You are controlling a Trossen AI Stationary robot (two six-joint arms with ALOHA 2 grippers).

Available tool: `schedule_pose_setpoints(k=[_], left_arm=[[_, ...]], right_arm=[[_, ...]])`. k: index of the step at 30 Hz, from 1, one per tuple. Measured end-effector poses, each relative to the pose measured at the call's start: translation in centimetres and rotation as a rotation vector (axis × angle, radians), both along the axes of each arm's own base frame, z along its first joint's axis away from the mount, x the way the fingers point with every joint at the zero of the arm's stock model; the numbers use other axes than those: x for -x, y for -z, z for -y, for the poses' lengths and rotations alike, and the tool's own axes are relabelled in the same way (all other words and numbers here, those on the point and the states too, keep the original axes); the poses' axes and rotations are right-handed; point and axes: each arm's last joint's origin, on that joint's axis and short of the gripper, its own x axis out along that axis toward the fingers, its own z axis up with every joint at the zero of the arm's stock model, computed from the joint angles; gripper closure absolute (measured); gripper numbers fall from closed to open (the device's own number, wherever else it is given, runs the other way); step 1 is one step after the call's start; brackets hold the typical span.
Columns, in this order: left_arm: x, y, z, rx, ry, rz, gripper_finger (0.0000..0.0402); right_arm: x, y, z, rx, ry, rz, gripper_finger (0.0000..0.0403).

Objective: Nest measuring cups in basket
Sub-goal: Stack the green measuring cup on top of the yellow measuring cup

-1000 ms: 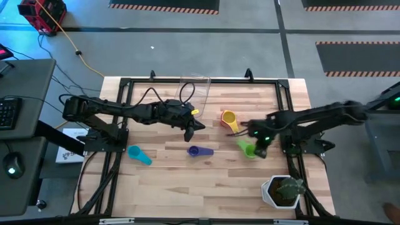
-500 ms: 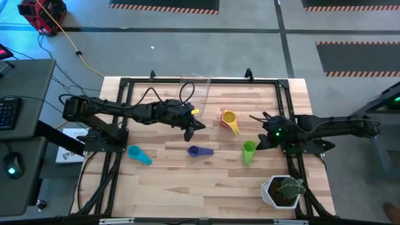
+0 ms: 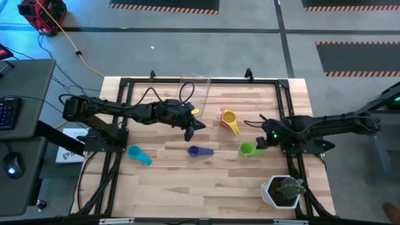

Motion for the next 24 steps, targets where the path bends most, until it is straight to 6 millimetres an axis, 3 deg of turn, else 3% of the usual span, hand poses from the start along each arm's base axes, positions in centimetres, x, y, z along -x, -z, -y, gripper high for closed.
schedule_pose_setpoints(k=[6, 19, 24], left_arm=[[0.0, 0.0, 0.0, -0.006, 0.003, 0.000, 0.0401], [0.0, 0.0, 0.0, -0.006, 0.003, -0.001, 0.0402], [0.0, 0.0, 0.0, -0.006, 0.003, -0.001, 0.0402]], right_arm=[[-1.3, 0.2, 0.0, 0.018, -0.067, 0.052, 0.0146], [-2.0, 0.3, -0.4, -0.060, -0.224, 0.112, 0.0147], [-2.2, 0.9, -0.7, -0.065, -0.273, 0.068, 0.0165]])
